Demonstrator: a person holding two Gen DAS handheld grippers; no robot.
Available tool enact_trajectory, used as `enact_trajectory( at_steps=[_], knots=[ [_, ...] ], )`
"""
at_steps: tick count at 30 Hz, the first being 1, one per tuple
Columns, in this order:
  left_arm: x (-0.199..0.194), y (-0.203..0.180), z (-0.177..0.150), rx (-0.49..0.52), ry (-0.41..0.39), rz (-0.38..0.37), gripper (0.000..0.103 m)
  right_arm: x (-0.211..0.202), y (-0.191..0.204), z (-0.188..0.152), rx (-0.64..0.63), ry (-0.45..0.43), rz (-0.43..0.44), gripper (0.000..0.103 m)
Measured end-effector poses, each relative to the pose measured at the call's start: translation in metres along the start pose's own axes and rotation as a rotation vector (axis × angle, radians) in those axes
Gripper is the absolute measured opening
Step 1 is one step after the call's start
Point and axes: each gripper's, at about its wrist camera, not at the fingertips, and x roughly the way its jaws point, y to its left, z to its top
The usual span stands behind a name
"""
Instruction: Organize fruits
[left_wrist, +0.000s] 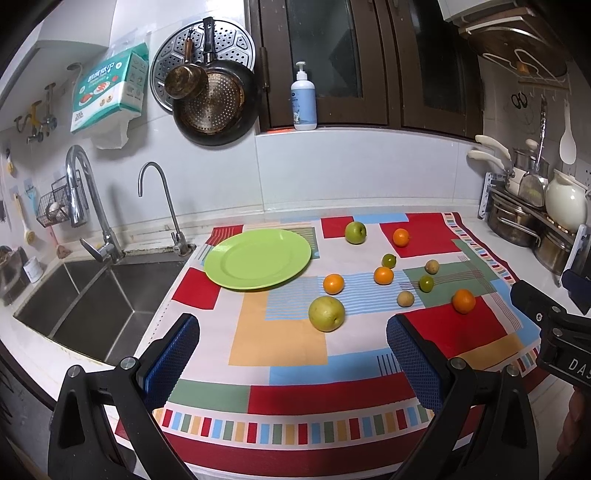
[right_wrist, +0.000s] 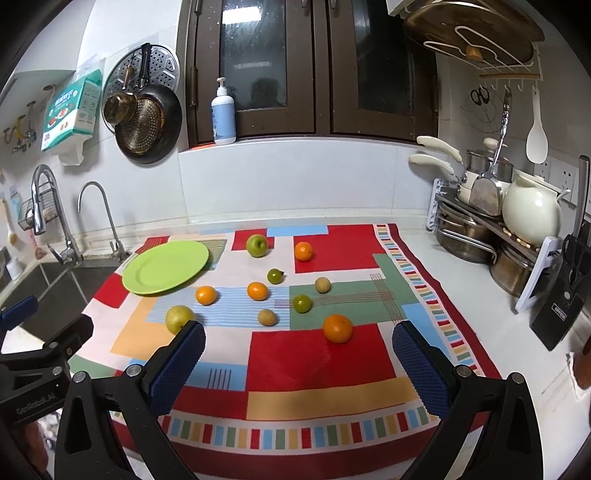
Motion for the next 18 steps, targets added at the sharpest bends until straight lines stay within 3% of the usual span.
enact_trajectory(
  at_steps=[18],
  knots=[
    [-0.011,0.003,-0.001,0.014,-0.043,-0.012,0.103,-0.006,0.007,0.0,0.008,-0.011,-0.015,0.103]
  ],
)
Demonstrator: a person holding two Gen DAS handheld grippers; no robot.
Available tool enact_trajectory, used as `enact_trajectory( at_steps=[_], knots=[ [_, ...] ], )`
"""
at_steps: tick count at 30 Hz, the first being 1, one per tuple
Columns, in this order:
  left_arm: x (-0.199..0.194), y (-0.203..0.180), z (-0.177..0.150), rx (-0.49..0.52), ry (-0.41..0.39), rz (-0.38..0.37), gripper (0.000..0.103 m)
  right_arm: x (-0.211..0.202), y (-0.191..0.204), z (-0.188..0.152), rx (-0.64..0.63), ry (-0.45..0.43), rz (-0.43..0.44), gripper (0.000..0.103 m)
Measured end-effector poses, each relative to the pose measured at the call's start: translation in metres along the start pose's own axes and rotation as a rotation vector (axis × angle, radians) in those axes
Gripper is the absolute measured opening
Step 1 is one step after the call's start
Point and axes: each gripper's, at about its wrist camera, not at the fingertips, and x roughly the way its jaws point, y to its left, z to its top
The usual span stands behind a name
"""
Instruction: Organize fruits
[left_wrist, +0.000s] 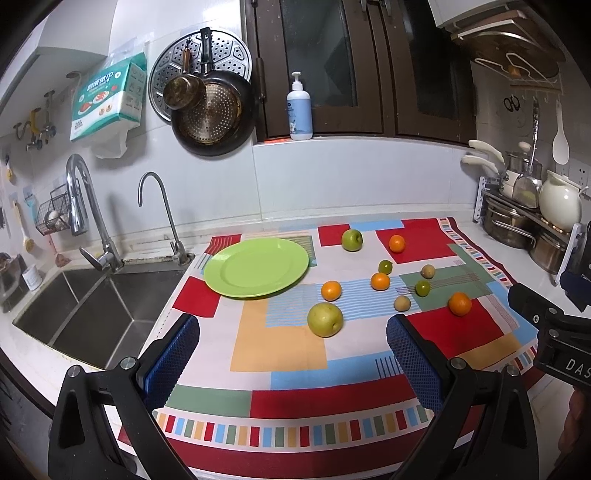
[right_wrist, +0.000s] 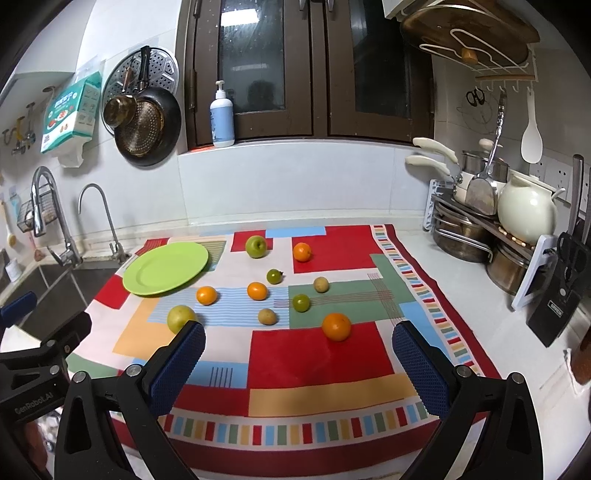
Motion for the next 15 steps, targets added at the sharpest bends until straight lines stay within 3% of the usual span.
enact_trajectory(
  at_steps=[15],
  knots=[
    [-0.0044,0.0016,0.0002,0.002,-0.015,0.003,0.103,-0.0034,-0.0051,-0.0047,0.001,0.001,-0.002,0.103]
  ],
)
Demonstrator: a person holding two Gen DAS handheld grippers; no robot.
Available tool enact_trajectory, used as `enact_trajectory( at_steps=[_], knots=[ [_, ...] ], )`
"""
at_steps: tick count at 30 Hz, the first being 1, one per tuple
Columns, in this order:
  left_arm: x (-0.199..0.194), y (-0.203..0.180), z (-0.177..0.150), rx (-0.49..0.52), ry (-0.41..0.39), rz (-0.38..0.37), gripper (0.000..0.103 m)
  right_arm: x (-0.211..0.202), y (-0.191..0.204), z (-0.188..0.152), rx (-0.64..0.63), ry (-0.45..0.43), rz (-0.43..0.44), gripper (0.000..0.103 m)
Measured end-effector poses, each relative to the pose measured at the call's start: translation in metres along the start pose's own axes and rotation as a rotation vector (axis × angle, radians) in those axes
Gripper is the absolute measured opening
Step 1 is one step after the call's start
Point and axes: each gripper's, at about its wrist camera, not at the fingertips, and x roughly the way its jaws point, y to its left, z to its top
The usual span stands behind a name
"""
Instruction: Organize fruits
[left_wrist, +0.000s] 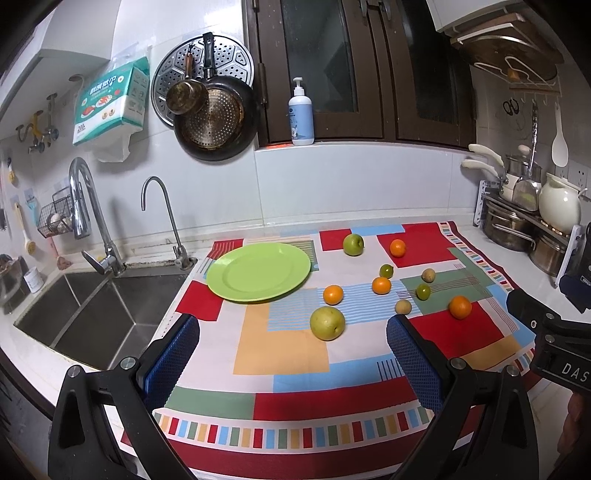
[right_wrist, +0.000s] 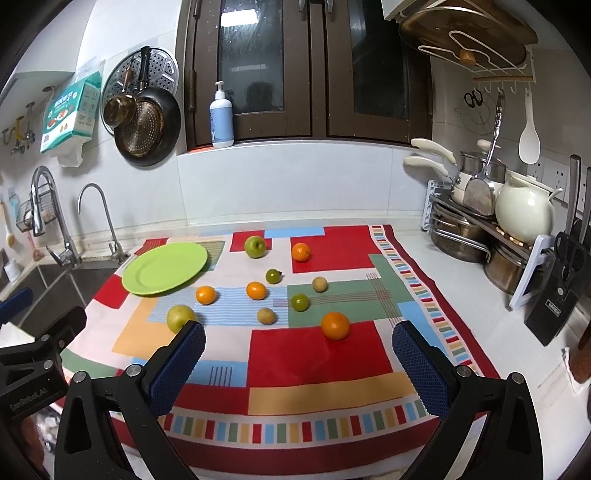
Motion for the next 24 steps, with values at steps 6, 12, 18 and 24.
enact_trajectory(
  at_steps=[6,12,18,24],
  knots=[
    [0.001,0.002,0.0,0.002,0.003,-0.005,0.103,0.0,0.001,0.0,0.001,0.002,-0.002,0.103],
    [0.012,0.008,0.002,0.02,0.017,-0.031,0.103,0.003,0.005,-0.001,0.004,0.007,-0.009,0.103],
    [0.027,0.017,0.0,0.064,0.021,-0.072,0.103,0.014,0.018,-0.002,0.011,0.025,-0.026,0.102],
    [0.041,0.02,-0.004,0.099,0.017,-0.091,0.101,0.025,0.033,-0.009,0.012,0.04,-0.035,0.101]
  ],
)
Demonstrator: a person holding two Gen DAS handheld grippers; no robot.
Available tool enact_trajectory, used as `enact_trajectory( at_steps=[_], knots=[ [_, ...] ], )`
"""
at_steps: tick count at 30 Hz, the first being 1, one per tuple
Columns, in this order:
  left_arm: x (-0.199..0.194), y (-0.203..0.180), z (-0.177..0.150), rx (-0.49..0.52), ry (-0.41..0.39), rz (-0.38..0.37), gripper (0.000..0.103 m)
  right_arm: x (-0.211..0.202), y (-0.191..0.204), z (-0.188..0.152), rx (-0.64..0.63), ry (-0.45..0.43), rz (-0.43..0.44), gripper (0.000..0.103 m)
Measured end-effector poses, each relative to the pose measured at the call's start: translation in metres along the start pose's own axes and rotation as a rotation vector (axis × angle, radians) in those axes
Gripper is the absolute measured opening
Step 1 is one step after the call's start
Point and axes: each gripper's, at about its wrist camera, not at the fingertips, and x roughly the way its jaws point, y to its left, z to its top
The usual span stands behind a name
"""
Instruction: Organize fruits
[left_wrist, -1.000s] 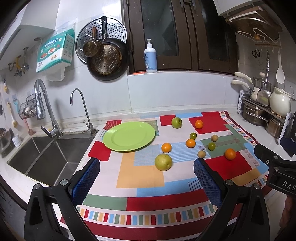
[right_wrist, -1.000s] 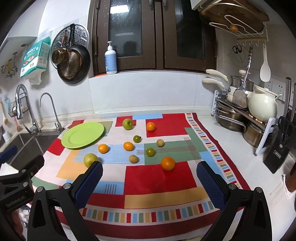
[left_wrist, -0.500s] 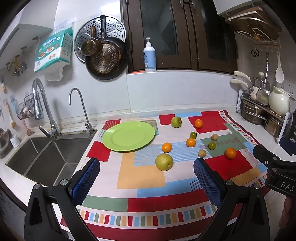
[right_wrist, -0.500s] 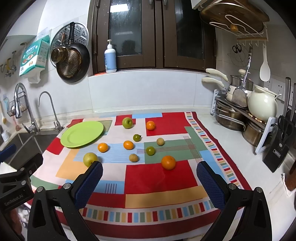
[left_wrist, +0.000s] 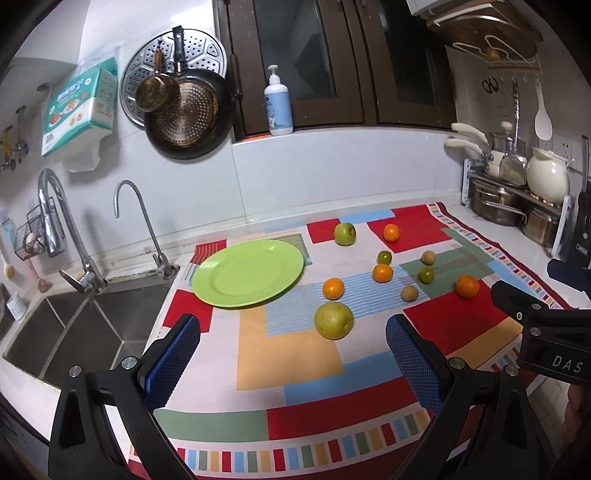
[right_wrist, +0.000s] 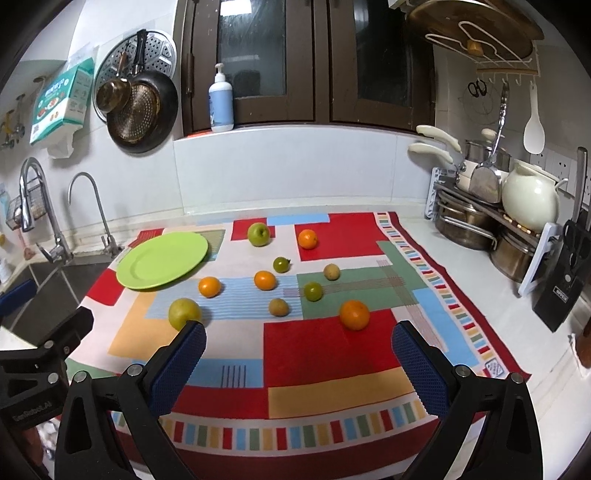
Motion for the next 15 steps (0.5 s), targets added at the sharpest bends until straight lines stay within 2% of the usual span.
enact_trajectory(
  at_steps=[7,15],
  knots=[
    [0.03,-0.006,0.003,-0.008,0.042,-0.026,0.095,0.023,0.007,0.004,-0.05,0.019,0.011,0.097],
    [0.076,-0.025,0.006,-0.03,0.137,-0.037,0.088,0.078,-0.001,0.012,-0.089,0.07,0.114,0.086]
  ],
)
